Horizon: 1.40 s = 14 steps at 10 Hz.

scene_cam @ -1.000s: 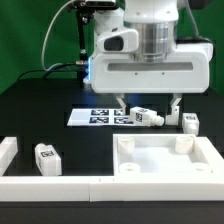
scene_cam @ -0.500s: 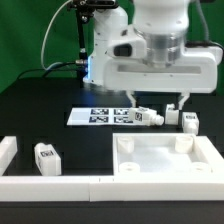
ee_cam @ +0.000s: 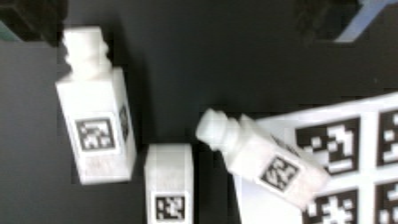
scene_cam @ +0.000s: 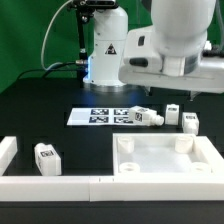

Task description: Assemble one leg

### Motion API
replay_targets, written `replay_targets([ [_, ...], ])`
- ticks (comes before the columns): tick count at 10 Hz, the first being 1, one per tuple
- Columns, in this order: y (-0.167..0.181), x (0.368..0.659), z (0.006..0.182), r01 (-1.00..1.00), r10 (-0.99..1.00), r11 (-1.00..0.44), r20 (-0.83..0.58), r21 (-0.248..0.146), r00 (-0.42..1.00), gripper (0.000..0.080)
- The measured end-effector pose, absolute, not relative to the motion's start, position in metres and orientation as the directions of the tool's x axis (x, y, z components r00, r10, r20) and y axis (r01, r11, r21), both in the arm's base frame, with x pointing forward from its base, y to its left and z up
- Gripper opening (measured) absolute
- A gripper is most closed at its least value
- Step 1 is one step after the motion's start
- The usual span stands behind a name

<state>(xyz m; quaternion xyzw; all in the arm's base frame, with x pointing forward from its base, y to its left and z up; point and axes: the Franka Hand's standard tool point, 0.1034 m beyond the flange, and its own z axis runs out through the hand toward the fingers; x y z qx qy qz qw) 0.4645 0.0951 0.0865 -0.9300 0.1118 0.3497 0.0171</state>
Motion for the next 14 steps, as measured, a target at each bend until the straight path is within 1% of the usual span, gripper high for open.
replay_targets([
  [1, 0.097, 0.462, 0.083, -0.225, -0.201, -0.973, -0.659, 0.049, 0.725, 0.0649],
  [3, 0.118, 0.431, 0.069, -0.301, -0.216, -0.953, -0.718, 0.009, 0.662, 0.0649],
  [4, 0.122, 0.424, 0.069, -0.292, -0.207, -0.956, -0.726, 0.008, 0.656, 0.0649],
  [5, 0.125, 0.424, 0.071, -0.288, -0.202, -0.958, -0.726, 0.005, 0.657, 0.0649],
  [9, 0.122, 0.423, 0.067, -0.304, -0.212, -0.953, -0.730, 0.006, 0.649, 0.0649],
  [11, 0.127, 0.394, 0.050, -0.370, -0.248, -0.929, -0.754, 0.008, 0.608, 0.0649],
  [12, 0.133, 0.379, 0.048, -0.380, -0.246, -0.925, -0.775, 0.008, 0.582, 0.0649],
  [14, 0.132, 0.378, 0.046, -0.389, -0.251, -0.921, -0.778, 0.009, 0.576, 0.0649],
])
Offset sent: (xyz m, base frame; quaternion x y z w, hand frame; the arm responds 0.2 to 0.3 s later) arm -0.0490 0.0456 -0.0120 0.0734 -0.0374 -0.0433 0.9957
